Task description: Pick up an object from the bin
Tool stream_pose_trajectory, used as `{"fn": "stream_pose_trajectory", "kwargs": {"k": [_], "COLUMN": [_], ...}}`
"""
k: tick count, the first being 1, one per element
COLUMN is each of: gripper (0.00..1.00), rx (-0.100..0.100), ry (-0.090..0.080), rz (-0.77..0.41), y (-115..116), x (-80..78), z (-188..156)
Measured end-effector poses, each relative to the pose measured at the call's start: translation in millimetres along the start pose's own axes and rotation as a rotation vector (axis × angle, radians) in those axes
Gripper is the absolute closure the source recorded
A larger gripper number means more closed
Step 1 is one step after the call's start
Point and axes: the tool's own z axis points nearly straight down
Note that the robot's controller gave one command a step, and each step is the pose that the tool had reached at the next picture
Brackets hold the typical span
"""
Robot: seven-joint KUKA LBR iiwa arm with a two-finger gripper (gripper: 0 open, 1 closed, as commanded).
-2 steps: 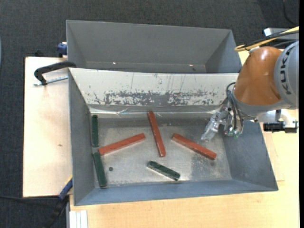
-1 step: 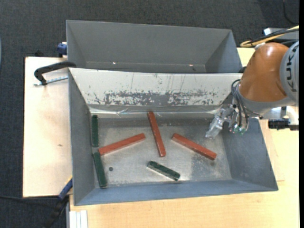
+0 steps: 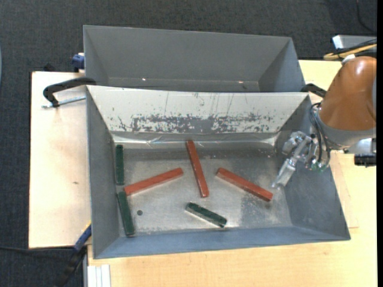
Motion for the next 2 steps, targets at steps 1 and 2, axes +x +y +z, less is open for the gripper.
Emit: {"fn": "stream_pose_trajectory", "kwargs": {"k": [1, 2], "gripper": [0.00, 1.00], "rx": [0.000, -0.001], "ry": [0.000, 0.002], "rz": [-0.002, 0.115], "y": [2, 23], "x": [0.6, 41.8], "z": [-1, 67]}}
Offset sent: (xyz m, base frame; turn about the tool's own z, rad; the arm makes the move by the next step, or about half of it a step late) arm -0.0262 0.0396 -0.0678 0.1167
